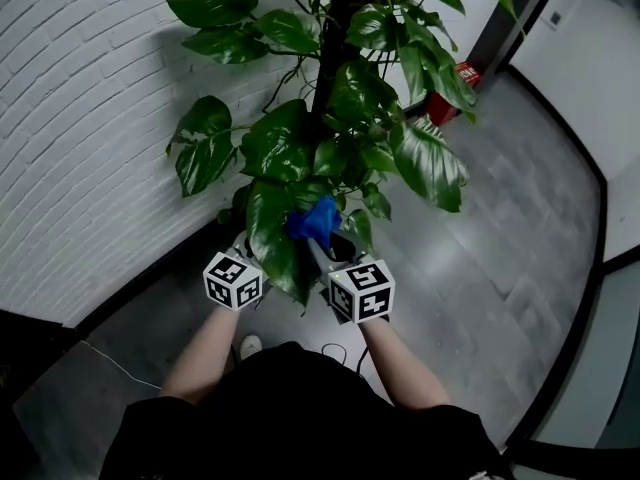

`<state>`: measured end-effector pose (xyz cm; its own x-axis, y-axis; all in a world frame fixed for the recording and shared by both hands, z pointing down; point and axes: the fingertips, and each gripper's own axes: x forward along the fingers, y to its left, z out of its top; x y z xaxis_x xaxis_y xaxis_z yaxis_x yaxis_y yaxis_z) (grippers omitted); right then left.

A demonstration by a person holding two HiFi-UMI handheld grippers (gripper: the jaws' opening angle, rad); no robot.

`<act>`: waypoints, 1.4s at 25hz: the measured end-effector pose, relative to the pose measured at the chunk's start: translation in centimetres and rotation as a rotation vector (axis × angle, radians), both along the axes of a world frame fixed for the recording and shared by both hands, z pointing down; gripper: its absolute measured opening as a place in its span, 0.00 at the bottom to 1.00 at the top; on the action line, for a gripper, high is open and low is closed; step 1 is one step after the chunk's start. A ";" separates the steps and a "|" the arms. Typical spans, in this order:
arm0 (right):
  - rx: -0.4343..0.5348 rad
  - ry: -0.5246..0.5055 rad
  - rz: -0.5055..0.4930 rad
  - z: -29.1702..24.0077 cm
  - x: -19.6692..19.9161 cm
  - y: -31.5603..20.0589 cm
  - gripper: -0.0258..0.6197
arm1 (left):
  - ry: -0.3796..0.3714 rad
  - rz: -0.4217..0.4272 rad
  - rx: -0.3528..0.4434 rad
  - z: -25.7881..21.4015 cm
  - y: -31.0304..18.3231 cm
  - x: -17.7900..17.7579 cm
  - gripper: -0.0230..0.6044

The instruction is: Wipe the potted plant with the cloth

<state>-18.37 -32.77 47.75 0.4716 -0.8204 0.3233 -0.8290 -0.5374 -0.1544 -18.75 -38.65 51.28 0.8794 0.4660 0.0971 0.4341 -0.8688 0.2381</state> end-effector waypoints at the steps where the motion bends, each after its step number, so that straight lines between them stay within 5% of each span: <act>1: 0.000 0.000 -0.004 0.0 -0.2 0.3 0.20 | 0.003 -0.003 0.003 -0.1 0.0 -0.1 0.44; 24: -0.028 0.047 -0.116 0.6 -6.5 5.0 0.20 | 0.034 -0.144 -0.230 -2.4 -0.9 -0.3 0.38; 35: -0.056 0.091 -0.221 1.1 -9.7 7.0 0.20 | 0.056 -0.182 -0.234 -3.1 -0.2 -0.9 0.38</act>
<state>-28.12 -25.73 48.82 0.3116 -0.8888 0.3360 -0.9366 -0.3469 -0.0491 -19.62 -38.89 48.20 0.9514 0.3046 -0.0453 0.2946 -0.8577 0.4214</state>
